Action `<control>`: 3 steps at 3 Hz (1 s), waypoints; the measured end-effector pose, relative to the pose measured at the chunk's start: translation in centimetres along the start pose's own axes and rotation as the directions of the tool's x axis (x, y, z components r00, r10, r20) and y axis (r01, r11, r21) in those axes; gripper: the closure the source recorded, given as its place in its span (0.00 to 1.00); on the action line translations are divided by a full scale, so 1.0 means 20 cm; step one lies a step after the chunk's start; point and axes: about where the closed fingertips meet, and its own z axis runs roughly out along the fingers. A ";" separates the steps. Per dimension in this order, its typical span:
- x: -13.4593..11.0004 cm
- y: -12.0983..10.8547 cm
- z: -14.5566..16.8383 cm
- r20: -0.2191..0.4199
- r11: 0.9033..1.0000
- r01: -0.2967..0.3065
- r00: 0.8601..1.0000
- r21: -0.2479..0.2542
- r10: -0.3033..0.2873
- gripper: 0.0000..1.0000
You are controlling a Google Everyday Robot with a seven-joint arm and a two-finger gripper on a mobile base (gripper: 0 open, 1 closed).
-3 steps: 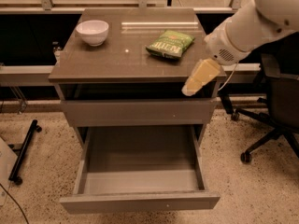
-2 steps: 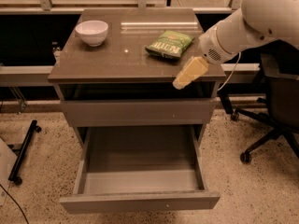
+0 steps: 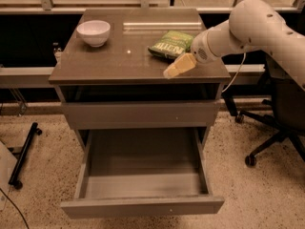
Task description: Place green jalapeno chip bag into middle drawer
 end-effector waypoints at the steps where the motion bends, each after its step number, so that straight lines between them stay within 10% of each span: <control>1: -0.04 -0.08 0.09 0.060 0.998 -0.060 0.996 -0.001 0.060 0.00; 3: -0.09 -0.24 0.28 0.100 0.988 -0.155 0.983 -0.027 0.157 0.18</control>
Offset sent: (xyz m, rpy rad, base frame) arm 0.0849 0.0112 -0.0052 0.2104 0.0033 -0.0780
